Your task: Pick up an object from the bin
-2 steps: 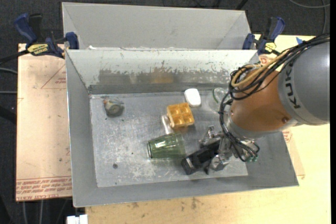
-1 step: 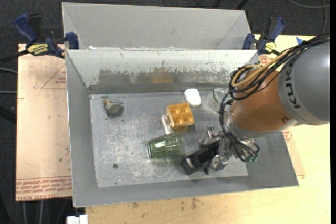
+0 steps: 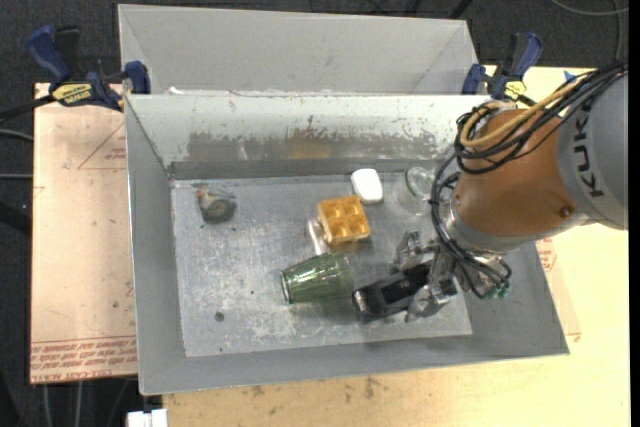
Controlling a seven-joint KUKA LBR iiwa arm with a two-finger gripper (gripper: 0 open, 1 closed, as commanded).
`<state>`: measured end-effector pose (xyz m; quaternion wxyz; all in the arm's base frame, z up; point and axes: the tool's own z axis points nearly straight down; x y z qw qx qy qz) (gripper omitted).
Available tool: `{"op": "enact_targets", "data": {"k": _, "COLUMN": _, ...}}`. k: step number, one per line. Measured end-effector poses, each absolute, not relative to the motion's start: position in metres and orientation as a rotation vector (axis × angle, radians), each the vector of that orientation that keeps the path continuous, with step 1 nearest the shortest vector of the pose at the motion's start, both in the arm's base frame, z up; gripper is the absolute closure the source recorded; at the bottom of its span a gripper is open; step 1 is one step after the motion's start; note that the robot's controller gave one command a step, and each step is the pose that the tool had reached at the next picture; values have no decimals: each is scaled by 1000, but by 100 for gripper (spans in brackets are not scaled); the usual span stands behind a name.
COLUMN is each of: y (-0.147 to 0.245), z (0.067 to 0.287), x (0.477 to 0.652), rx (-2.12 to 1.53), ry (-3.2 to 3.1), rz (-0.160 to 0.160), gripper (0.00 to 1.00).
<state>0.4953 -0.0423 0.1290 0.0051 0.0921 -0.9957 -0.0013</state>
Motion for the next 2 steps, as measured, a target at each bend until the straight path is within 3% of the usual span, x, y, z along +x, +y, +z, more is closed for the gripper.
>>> {"op": "enact_targets", "data": {"k": 1, "y": -42, "z": 188, "x": 498, "rx": 289, "ry": -3126, "rz": -1, "gripper": 100}}
{"op": "enact_targets", "data": {"k": 2, "y": -41, "z": 165, "x": 496, "rx": 259, "ry": -3131, "rz": -1, "gripper": 100}}
